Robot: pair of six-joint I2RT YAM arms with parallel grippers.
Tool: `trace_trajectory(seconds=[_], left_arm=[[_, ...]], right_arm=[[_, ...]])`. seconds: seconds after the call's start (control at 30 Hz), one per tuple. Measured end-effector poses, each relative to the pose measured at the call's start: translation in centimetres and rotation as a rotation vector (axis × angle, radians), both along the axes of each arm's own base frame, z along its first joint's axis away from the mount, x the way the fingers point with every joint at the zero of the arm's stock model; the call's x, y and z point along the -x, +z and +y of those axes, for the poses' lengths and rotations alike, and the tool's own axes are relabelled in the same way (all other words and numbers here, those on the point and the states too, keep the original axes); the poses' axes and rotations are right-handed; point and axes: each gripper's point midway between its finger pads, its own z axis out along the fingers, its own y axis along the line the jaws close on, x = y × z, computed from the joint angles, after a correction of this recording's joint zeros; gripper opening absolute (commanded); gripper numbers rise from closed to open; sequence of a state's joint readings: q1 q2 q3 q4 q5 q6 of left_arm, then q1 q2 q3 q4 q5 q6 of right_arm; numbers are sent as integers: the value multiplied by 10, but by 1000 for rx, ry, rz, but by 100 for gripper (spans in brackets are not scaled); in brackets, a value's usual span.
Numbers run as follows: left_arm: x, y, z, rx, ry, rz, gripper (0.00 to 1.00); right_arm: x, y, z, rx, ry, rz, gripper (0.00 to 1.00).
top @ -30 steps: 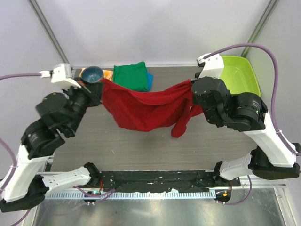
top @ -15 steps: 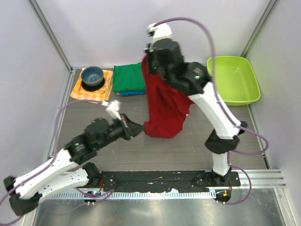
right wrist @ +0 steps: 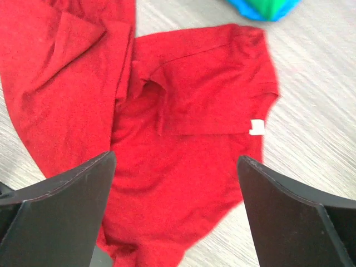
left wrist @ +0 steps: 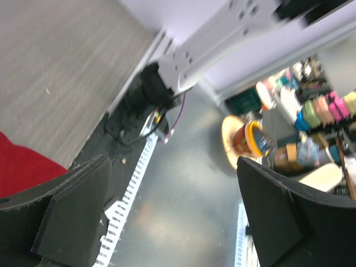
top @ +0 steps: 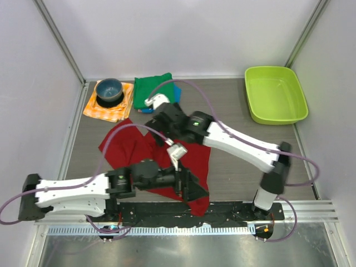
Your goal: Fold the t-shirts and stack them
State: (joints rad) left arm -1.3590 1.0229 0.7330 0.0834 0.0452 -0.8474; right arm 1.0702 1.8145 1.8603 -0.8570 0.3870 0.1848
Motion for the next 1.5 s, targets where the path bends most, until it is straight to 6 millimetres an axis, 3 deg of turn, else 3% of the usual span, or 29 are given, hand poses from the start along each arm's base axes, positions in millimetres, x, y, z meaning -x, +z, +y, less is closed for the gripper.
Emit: trace_trajectory(seconds=[0.03,0.17,0.23,0.3,0.37,0.47,0.57,0.6,0.67,0.8,0.9,1.0,1.2,1.33,1.37,1.5], left_arm=[[-1,19,10,43,13,-31,100],[-15,98,61,200,135,-134,100],[-25,121,87,235,215,-168,100],[-40,134,120,238,334,-191,100],[-54,135,144,207,445,-197,100],[-80,110,174,80,628,-190,100],[-99,70,204,-106,791,-199,100],[-104,60,213,-154,836,-203,100],[-110,47,227,-228,901,-215,100],[-117,23,239,-348,975,-242,100],[-121,-4,237,-439,980,-258,100],[-125,-37,228,-520,959,-244,100],[-147,-86,211,-581,934,-135,100],[-172,-109,201,-606,917,-41,100],[-180,-116,200,-618,919,-19,100],[-204,-138,207,-646,935,68,100]], right_arm=[[5,9,-13,-10,-10,-21,97],[15,94,-75,-192,-107,-179,98],[16,125,-106,-291,-188,-254,98],[13,125,-122,-305,-235,-270,98],[4,105,-129,-284,-279,-258,98],[-18,37,-128,-168,-321,-170,96],[-37,-49,-126,-14,-340,-33,93],[-41,-69,-127,21,-348,6,91],[-48,-91,-128,38,-358,56,89],[-72,-98,-134,-37,-401,84,83],[-92,-96,-136,-100,-429,83,77],[-110,-108,-132,-135,-443,99,72],[-110,-151,-117,-136,-418,200,68],[-108,-162,-110,-150,-406,239,64],[-108,-163,-109,-155,-403,244,59],[-108,-166,-104,-175,-398,260,56]])
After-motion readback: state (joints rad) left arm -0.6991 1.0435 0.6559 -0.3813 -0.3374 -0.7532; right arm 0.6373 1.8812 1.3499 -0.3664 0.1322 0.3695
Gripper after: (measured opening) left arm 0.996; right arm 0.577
